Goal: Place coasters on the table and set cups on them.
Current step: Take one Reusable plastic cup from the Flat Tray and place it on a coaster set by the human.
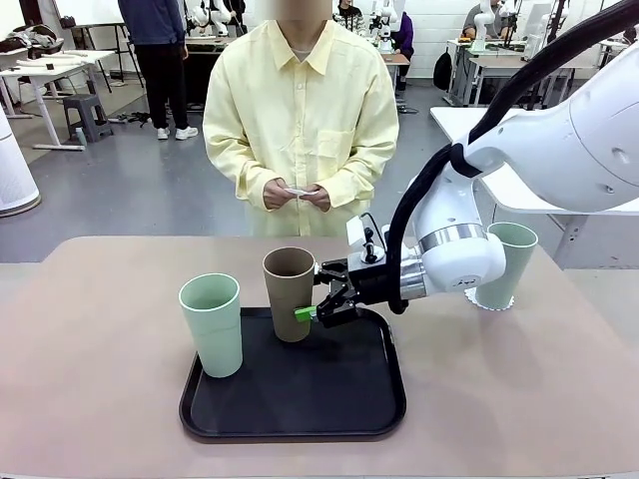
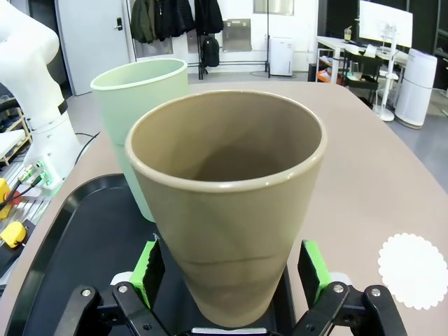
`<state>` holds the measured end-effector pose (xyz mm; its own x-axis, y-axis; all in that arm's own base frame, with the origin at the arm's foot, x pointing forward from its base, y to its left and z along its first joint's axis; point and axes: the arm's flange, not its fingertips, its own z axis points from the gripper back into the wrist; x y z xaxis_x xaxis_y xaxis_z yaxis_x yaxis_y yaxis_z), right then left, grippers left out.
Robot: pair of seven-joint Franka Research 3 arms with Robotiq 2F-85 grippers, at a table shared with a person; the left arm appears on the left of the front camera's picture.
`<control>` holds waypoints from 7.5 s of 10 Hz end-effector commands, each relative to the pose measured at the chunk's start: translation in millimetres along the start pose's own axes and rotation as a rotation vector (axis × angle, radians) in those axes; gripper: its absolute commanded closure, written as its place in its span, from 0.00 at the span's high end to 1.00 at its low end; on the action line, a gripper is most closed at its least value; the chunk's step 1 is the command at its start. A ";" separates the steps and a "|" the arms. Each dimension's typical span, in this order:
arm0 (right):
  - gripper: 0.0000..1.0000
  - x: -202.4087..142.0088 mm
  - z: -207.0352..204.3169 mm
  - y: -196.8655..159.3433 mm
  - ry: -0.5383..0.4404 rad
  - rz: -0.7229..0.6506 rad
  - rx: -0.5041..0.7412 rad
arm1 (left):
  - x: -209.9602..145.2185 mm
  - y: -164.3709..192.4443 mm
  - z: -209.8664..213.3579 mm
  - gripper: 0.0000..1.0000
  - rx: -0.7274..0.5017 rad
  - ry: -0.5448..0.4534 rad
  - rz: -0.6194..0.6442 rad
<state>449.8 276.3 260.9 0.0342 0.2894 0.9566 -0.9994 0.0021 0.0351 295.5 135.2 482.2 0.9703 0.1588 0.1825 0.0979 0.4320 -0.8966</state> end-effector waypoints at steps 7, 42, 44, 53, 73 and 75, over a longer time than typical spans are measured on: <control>1.00 -8.8 -33.9 -18.3 0.011 -0.044 0.069 | 1.2 -0.2 -0.2 1.00 -0.015 -0.006 -0.011; 0.81 120.6 -7.2 -175.4 0.000 0.147 0.044 | 1.2 -0.2 -0.2 1.00 -0.015 -0.006 -0.011; 0.81 91.7 -12.7 -193.3 0.009 0.157 0.093 | 1.2 -0.2 -0.2 1.00 -0.015 -0.006 -0.011; 0.81 31.9 -15.5 -227.7 -0.028 0.020 0.216 | 1.2 -0.2 -0.2 1.00 -0.015 -0.006 -0.011; 1.00 10.6 -28.6 -229.4 0.199 -0.007 0.228 | 1.2 -0.2 -0.2 1.00 -0.015 -0.006 -0.011; 1.00 12.5 -19.8 -225.8 0.261 -0.010 0.204 | 1.2 -0.2 -0.2 1.00 -0.015 -0.006 -0.011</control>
<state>687.2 304.3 252.2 -0.0044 0.4726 0.8812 -0.9725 -0.2071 0.1062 295.5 135.2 482.3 0.9703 0.1588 0.1826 0.0980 0.4320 -0.8965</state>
